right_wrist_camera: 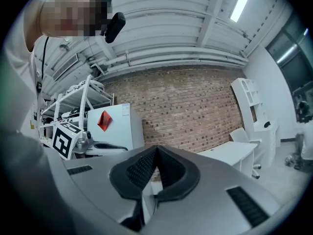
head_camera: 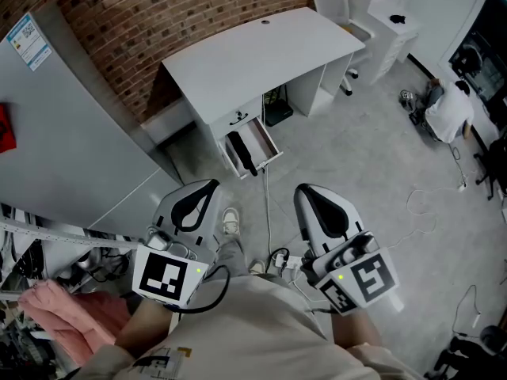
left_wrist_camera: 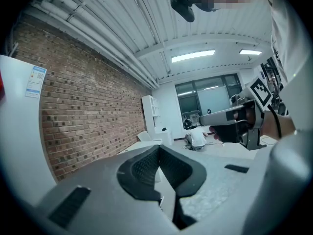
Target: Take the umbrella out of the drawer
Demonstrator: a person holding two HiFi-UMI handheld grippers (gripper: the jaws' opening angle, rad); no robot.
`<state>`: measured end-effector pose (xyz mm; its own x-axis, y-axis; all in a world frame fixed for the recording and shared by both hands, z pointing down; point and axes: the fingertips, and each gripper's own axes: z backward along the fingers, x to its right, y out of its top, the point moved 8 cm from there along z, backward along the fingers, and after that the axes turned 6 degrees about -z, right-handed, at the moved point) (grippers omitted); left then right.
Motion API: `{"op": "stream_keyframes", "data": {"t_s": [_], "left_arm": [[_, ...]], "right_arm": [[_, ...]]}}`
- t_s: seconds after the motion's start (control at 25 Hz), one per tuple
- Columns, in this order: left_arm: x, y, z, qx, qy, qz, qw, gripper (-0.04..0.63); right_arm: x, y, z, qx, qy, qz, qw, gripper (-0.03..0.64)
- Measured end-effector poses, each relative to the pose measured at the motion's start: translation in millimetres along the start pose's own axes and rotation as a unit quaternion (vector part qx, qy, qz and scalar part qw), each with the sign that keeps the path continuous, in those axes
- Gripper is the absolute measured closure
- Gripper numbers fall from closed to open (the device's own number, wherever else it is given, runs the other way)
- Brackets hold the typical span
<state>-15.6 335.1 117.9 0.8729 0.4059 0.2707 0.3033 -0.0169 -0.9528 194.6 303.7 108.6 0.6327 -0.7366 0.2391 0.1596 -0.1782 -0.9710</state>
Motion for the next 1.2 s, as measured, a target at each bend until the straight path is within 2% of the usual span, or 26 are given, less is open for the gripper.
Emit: {"op": "stream_keyframes", "data": {"t_s": [0.24, 0.56, 1.2], "left_arm": [[-13.3, -6.5, -14.7, 0.004, -0.001, 0.010, 0.9999, 0.588], [-48.4, -24.1, -40.9, -0.006, 0.003, 0.018, 0.9998, 0.588], [-162.0, -64.4, -136.6, -0.026, -0.023, 0.040, 0.9986, 0.588]], "right_arm": [[8.7, -3.1, -20.3, -0.019, -0.001, 0.008, 1.000, 0.611], [22.0, -7.2, -63.7, -0.017, 0.008, 0.001, 1.000, 0.611], [72.8, -18.3, -209.5, -0.075, -0.023, -0.001, 0.997, 0.611]]}}
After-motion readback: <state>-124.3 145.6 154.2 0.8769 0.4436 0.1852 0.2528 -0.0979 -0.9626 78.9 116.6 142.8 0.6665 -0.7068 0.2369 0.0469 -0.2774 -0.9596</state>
